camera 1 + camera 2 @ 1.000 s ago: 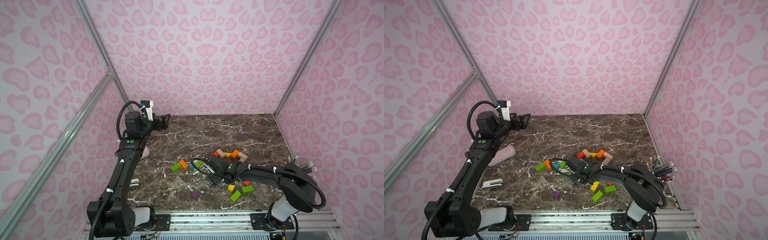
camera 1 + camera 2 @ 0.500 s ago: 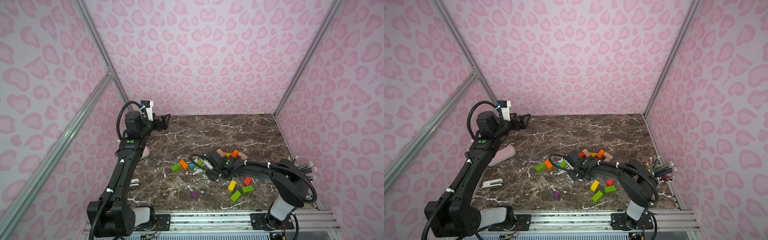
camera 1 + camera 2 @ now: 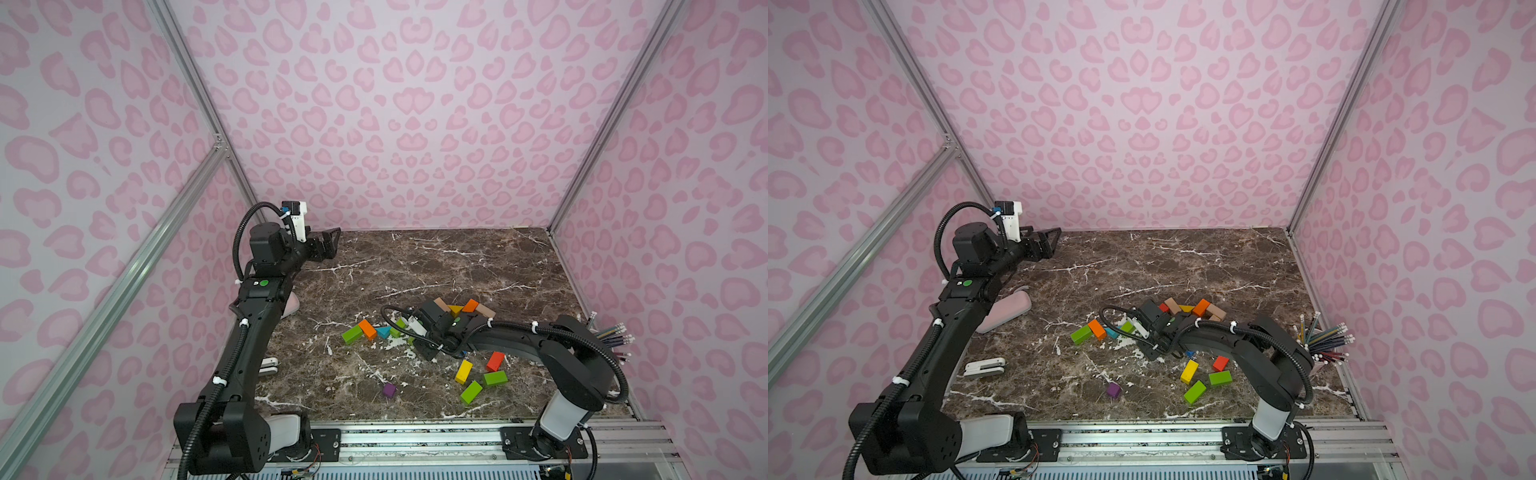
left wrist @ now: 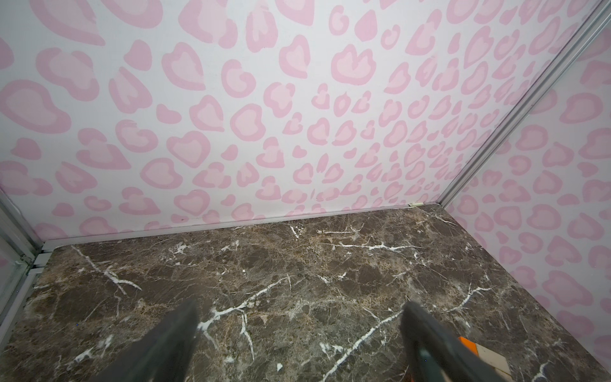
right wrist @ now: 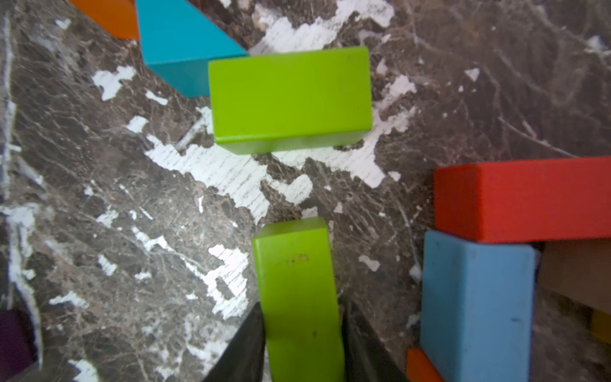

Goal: Assemble a heart with building blocks
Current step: Assemble the building block at the center of the board.

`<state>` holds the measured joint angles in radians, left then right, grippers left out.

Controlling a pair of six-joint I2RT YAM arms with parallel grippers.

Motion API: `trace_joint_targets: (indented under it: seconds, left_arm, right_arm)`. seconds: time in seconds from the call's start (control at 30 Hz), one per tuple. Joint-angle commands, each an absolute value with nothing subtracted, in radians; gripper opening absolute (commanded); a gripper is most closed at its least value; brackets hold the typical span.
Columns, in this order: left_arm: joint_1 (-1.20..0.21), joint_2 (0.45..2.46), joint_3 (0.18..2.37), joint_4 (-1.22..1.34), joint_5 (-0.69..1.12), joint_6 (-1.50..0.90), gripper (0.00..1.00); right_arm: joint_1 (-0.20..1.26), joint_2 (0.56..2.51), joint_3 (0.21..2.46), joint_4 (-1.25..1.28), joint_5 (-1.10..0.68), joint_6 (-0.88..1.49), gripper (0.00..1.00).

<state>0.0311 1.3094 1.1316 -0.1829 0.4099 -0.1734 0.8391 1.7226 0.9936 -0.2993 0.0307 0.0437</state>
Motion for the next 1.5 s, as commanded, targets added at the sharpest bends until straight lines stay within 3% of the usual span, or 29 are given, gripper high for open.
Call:
trace_joint_targets:
  seconds: [0.0,0.63,1.47]
  left_arm:
    - [0.032,1.305,1.130,-0.156,0.402,-0.164,0.98]
    - [0.032,1.305,1.131,-0.156,0.397,-0.163,0.98]
    - [0.032,1.307,1.131,-0.157,0.396,-0.161,0.98]
  right_arm:
    - [0.831,1.726,1.002,-0.276,0.018,0.040,0.37]
    - [0.827,1.796,1.067,-0.272,0.027,0.042,0.32]
    - [0.818,1.824,1.098,-0.297,0.034,-0.030,0.35]
